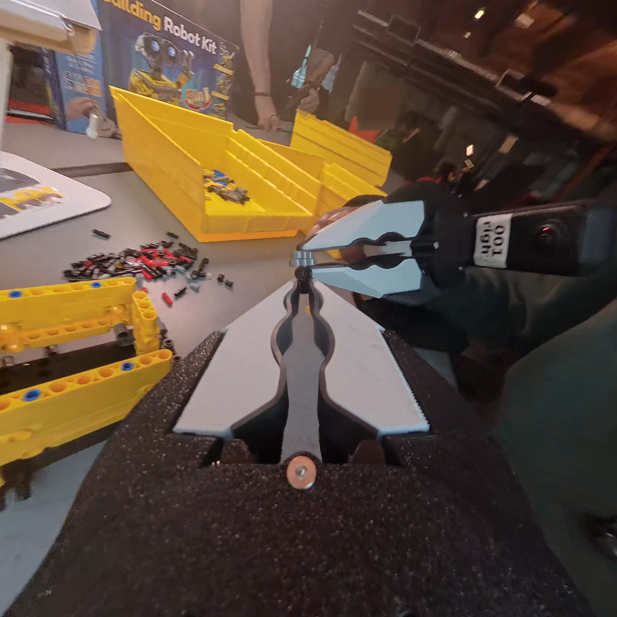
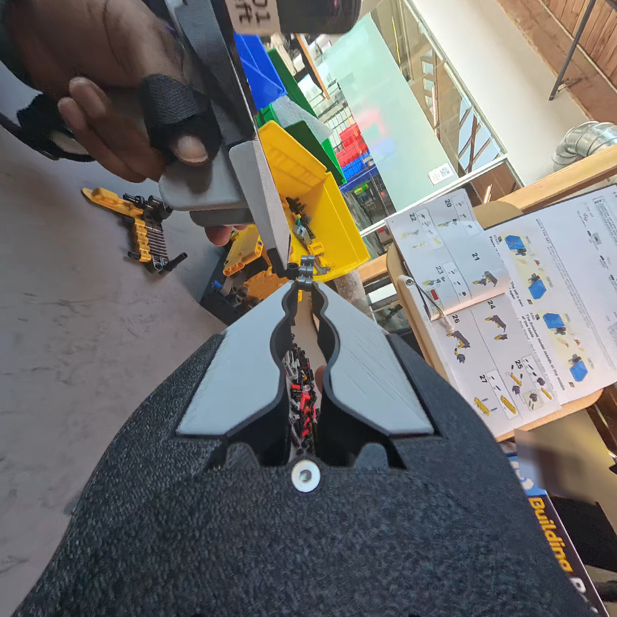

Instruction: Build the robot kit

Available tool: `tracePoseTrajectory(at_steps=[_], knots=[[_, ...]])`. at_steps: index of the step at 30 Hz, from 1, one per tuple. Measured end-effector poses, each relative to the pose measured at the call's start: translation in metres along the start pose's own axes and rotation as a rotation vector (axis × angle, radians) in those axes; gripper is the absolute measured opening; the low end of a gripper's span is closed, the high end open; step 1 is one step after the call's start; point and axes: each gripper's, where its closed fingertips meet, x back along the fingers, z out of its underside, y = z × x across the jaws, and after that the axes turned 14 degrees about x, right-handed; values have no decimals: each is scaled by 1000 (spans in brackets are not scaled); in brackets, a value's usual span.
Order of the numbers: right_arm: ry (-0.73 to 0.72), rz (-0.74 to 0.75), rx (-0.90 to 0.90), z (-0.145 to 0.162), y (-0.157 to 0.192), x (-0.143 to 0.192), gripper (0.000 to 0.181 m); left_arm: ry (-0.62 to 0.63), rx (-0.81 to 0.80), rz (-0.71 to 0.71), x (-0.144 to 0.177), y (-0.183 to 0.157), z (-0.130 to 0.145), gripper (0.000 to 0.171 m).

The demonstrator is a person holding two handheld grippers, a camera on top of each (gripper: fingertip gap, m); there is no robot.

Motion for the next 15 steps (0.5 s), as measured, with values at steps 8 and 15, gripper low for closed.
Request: tracePoseTrajectory(at_steps=[8,15], knots=[[159,21,62,10,8,-12,6,23,-445,-421,-1,25,3,4],[95,-7,-85,12,9,-13,7,17,-312,-279,-2,22,3,6]])
